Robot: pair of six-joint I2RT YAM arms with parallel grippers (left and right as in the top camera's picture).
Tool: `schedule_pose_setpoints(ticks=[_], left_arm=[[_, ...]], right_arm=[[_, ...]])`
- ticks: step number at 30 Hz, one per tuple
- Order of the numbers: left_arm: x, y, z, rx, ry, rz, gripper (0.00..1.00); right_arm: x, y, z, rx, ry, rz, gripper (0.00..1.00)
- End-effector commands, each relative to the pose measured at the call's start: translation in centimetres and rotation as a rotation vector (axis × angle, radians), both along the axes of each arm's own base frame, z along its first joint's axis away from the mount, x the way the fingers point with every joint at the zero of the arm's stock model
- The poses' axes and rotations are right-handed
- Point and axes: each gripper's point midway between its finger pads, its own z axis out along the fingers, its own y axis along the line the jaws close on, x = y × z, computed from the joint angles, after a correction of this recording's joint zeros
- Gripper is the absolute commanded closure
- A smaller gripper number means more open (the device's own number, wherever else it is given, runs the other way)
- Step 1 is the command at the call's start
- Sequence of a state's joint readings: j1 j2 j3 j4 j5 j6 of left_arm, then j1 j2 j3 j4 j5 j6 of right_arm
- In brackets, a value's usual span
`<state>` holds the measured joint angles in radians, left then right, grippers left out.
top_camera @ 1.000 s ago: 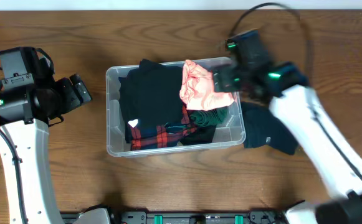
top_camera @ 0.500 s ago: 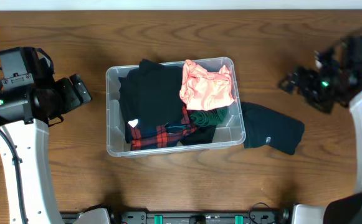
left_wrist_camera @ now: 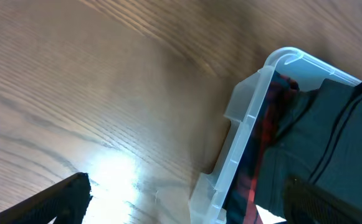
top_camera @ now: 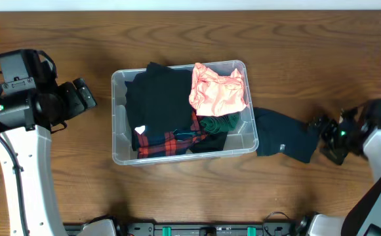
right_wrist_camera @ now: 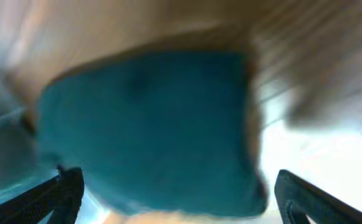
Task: Pack container
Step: 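Move the right gripper to the dark teal garment and grasp it, then lift the dark teal garment toward the container with the right gripper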
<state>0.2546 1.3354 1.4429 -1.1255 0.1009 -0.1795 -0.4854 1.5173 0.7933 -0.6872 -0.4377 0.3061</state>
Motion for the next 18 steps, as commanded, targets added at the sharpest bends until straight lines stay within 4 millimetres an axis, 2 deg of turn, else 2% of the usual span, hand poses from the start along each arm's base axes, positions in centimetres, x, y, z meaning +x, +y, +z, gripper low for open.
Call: schedule_pose_setpoints(ticks=[1,5,8,9,13,16,18], left_arm=[[0.1,0.3,0.3,0.012,-0.004,-0.004,0.02],[0.1,0.3,0.3,0.012,-0.004,-0.004,0.02],[0.1,0.3,0.3,0.012,-0.004,-0.004,0.02],[0.1,0.3,0.3,0.012,-0.004,-0.004,0.02],[0.1,0.3,0.3,0.012,-0.004,-0.004,0.02],[0.1,0.3,0.3,0.012,-0.004,-0.004,0.02],[0.1,0.3,0.3,0.012,-0.004,-0.004,0.02]], right_arm=[[-0.8,0.2,-1.8,0.012,-0.007,-0.029,0.05],[-1.1,0.6,-3.0,-0.005,-0.044,0.009,0.05],[-1.2,1.6,-3.3,0.031,-0.084,0.048,0.14],[-1.1,2.0,-3.2,0.046,-0.101,0.066,0.22],[-0.9,3.1,-2.6,0.106,-0.144,0.094,0.89],[-0.3,4.3,-1.3,0.189,-0.201,0.108,0.98],[0.3,4.5,-0.2,0.205,-0.242,0.113,0.98]])
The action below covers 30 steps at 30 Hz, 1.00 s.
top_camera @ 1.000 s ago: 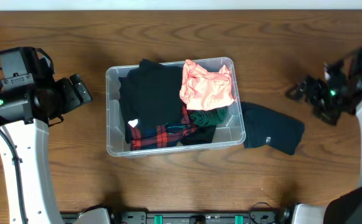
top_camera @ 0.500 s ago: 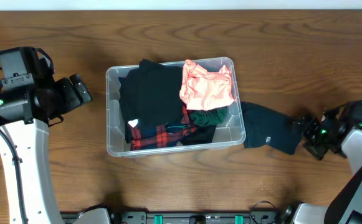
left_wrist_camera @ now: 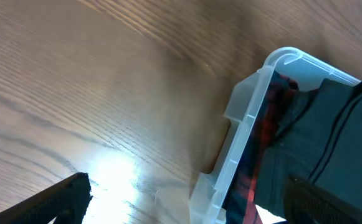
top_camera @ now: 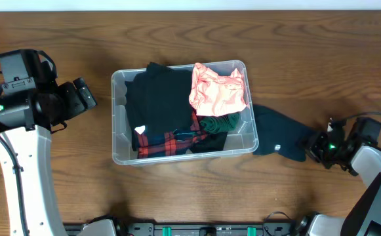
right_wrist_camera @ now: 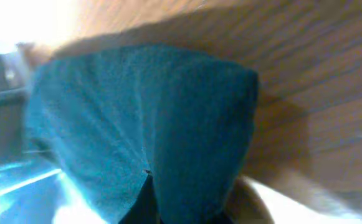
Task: Pack container
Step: 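Lift the dark teal garment toward the container with the right gripper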
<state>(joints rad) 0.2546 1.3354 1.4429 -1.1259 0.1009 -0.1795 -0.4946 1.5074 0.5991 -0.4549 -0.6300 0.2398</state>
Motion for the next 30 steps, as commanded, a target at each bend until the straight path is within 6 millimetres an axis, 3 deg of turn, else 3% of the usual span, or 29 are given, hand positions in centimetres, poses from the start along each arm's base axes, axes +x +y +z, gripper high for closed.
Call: schedule_pose_setpoints(ticks=[1,3,7,11,15,18,22,26,30], left_arm=[[0.1,0.3,0.3,0.012,-0.004,-0.004,0.02],[0.1,0.3,0.3,0.012,-0.004,-0.004,0.02],[0.1,0.3,0.3,0.012,-0.004,-0.004,0.02],[0.1,0.3,0.3,0.012,-0.004,-0.004,0.02],[0.1,0.3,0.3,0.012,-0.004,-0.004,0.02],[0.1,0.3,0.3,0.012,-0.004,-0.004,0.02],[0.1,0.3,0.3,0.012,-0.004,-0.004,0.02],[0.1,0.3,0.3,0.012,-0.004,-0.004,0.02],[0.1,0.3,0.3,0.012,-0.004,-0.004,0.02]], right_arm=[[1.2,1.3,2.8,0.09,-0.118,0.035,0.98],[2.1,1.4,5.3,0.082,-0.21,0.052,0.98],[3.2,2.7,13.2,0.095,-0.477,0.123,0.99],[3.1,3.9,20.7,0.052,-0.687,0.15,0.99],[3.1,7.2,25.1,0.122,-0.797,0.224,0.99],[2.9,10.2,27.2,0.231,-0.844,0.32,0.99],[2.7,13.5,28.1,0.308,-0.86,0.42,0.99],[2.7,16.5,26.6,0.318,-0.796,0.462,0.99],[2.8,19.1,23.2,0.305,-0.672,0.489,0.99]])
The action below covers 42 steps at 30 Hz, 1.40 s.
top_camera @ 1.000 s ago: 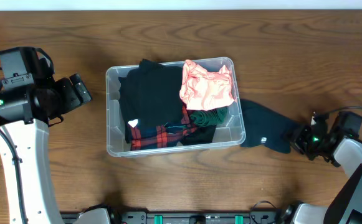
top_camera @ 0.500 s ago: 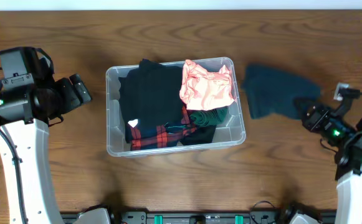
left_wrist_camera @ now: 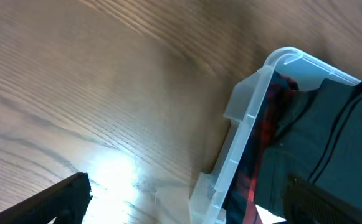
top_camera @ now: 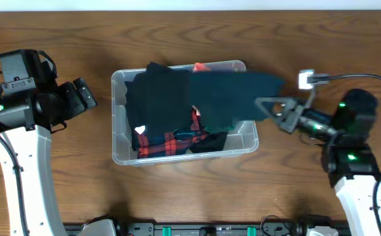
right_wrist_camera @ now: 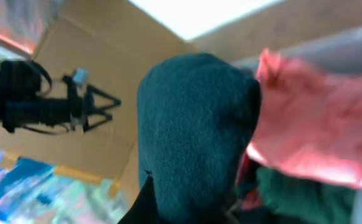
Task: Pack container
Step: 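Lift the dark teal garment toward the container with the right gripper, then lower the dark teal garment into the container and press it down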
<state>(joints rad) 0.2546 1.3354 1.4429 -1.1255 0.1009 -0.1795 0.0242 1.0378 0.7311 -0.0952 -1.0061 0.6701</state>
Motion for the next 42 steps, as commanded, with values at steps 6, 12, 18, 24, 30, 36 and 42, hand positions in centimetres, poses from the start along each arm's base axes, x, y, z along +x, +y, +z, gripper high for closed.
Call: schedule_pose_setpoints(ticks=[6,12,18,24,30,36,42], left_arm=[[0.1,0.3,0.3,0.012,-0.004,-0.004,0.02],[0.1,0.3,0.3,0.012,-0.004,-0.004,0.02],[0.1,0.3,0.3,0.012,-0.004,-0.004,0.02],[0.1,0.3,0.3,0.012,-0.004,-0.004,0.02],[0.1,0.3,0.3,0.012,-0.004,-0.004,0.02],[0.1,0.3,0.3,0.012,-0.004,-0.004,0.02],[0.1,0.3,0.3,0.012,-0.004,-0.004,0.02]], right_arm=[[1.2,3.4,-9.8,-0.234,0.266,-0.061,0.99],[1.8,3.5,-14.6,-0.416,0.313,-0.13,0.99],[2.3,1.2,-11.6,-0.533,0.244,-0.194,0.79],[2.8,-1.1,-3.1,-0.675,0.04,-0.238,0.65],[3.0,1.3,0.2,-0.579,-0.038,-0.146,0.56],[3.3,5.5,-3.6,-0.554,0.037,0.019,0.69],[3.4,11.3,-10.4,-0.629,0.09,0.167,0.93]])
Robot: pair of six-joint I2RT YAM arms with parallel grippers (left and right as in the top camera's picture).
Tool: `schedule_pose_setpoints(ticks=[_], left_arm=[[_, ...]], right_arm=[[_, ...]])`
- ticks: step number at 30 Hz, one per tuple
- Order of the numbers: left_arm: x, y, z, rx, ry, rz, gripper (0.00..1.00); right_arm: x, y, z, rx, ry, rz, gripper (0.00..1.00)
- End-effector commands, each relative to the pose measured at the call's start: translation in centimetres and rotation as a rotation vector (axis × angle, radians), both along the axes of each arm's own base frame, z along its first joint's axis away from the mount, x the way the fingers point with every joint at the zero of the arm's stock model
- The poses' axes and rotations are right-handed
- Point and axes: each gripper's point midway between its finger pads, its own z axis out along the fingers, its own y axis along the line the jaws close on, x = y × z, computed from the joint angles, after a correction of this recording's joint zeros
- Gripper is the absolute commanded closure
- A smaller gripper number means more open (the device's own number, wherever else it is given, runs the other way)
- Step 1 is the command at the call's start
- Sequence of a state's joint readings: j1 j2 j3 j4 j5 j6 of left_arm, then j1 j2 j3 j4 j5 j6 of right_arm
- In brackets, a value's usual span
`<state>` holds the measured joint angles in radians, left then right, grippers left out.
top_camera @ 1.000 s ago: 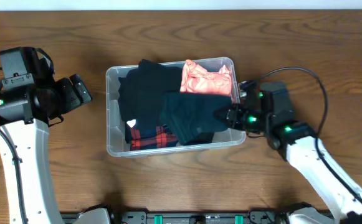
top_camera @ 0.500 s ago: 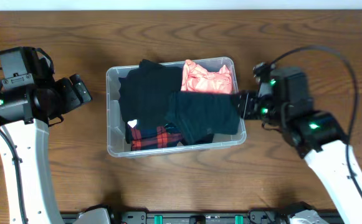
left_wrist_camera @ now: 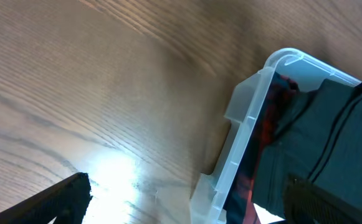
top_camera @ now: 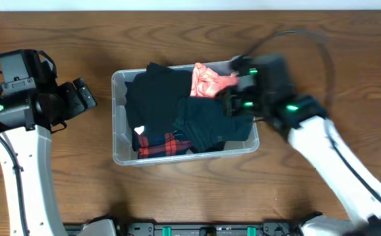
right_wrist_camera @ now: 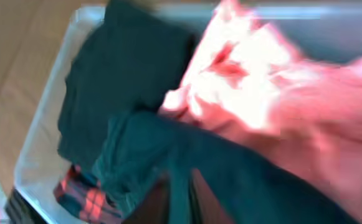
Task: Pack container
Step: 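Lower the dark teal garment into the container and press it down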
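The clear plastic container (top_camera: pixel 119 118) sits mid-table. In it lie a black garment (top_camera: pixel 154 98), a pink cloth (top_camera: pixel 206 82) and red plaid fabric (top_camera: pixel 157 144). A dark teal cloth (top_camera: pixel 210 124) now rests in its right half. My right gripper (top_camera: pixel 228 105) hangs low over that half, shut on a fold of the dark teal cloth (right_wrist_camera: pixel 230 180), as the right wrist view's gripper (right_wrist_camera: pixel 179 186) shows. My left gripper (top_camera: pixel 85 94) stays left of the container, open and empty, its fingers (left_wrist_camera: pixel 68 193) wide apart above the wood.
The container's left corner and rim (left_wrist_camera: pixel 255 118) show in the left wrist view, with bare wooden table (left_wrist_camera: pixel 93 93) beside it. A cable (top_camera: pixel 308 39) trails behind the right arm over the table's far right.
The right arm stood right of the container, holding the dark teal cloth stretched above its right half. Now it reaches over the container and the cloth lies inside, still gripped. The left arm is unchanged.
The dark teal cloth lay on the table right of the container, my right gripper open at its far end. Then the gripper was shut on it. Then the cloth hung above the container's right side, and now it lies inside.
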<state>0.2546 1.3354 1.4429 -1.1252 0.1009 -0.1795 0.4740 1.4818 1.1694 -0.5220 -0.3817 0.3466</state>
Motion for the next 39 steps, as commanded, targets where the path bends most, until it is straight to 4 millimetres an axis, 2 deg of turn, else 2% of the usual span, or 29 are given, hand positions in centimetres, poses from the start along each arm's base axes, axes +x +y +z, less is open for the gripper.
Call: schedule_pose_setpoints(ticks=[1,2,3,7,10,11,13,15,17,18,19,20,22,24,26,28,33,36,39], left_arm=[[0.1,0.3,0.3,0.012,-0.003,-0.004,0.02],[0.1,0.3,0.3,0.012,-0.003,-0.004,0.02],[0.1,0.3,0.3,0.012,-0.003,-0.004,0.02],[0.1,0.3,0.3,0.012,-0.003,-0.004,0.02],[0.1,0.3,0.3,0.012,-0.003,-0.004,0.02],[0.1,0.3,0.3,0.012,-0.003,-0.004,0.02],[0.1,0.3,0.3,0.012,-0.003,-0.004,0.02],[0.1,0.3,0.3,0.012,-0.003,-0.004,0.02],[0.1,0.3,0.3,0.012,-0.003,-0.004,0.02],[0.1,0.3,0.3,0.012,-0.003,-0.004,0.02],[0.1,0.3,0.3,0.012,-0.003,-0.004,0.02],[0.1,0.3,0.3,0.012,-0.003,-0.004,0.02],[0.1,0.3,0.3,0.012,-0.003,-0.004,0.02],[0.1,0.3,0.3,0.012,-0.003,-0.004,0.02],[0.1,0.3,0.3,0.012,-0.004,-0.004,0.02],[0.1,0.3,0.3,0.012,-0.003,-0.004,0.02],[0.1,0.3,0.3,0.012,-0.003,-0.004,0.02],[0.1,0.3,0.3,0.012,-0.003,-0.004,0.02],[0.1,0.3,0.3,0.012,-0.003,-0.004,0.02]], right_arm=[[-1.1,2.8,-4.5,-0.068,0.073,0.078,0.94],[-1.2,2.9,-7.0,-0.134,0.107,0.069,0.96],[-1.2,2.9,-8.2,-0.164,0.121,0.065,0.97],[-2.1,2.5,-15.1,-0.307,0.241,0.068,0.99],[-2.8,1.9,-16.8,-0.343,0.29,0.069,0.99],[-2.9,1.8,-16.8,-0.348,0.295,0.068,0.99],[-2.7,1.5,-15.5,-0.355,0.275,0.059,0.99],[-2.3,1.7,-12.7,-0.339,0.212,0.079,0.99],[-1.9,2.0,-8.8,-0.309,0.121,0.108,0.93],[-1.6,1.9,-7.1,-0.299,0.078,0.113,0.82],[-1.4,1.5,-5.3,-0.295,0.037,0.105,0.65],[-1.1,0.7,-3.6,-0.302,-0.003,0.079,0.58],[-0.7,-1.2,-1.3,-0.33,-0.057,0.017,0.61],[-0.6,-3.4,-0.3,-0.372,-0.075,-0.048,0.71],[-0.6,-5.2,-0.6,-0.416,-0.05,-0.099,0.79],[-0.8,-6.1,-1.7,-0.44,0.0,-0.13,0.85],[-1.3,-6.6,-5.9,-0.487,0.131,-0.169,0.97],[-1.5,-6.9,-9.4,-0.544,0.228,-0.182,0.99],[-1.8,-6.9,-11.7,-0.581,0.285,-0.167,0.99]])
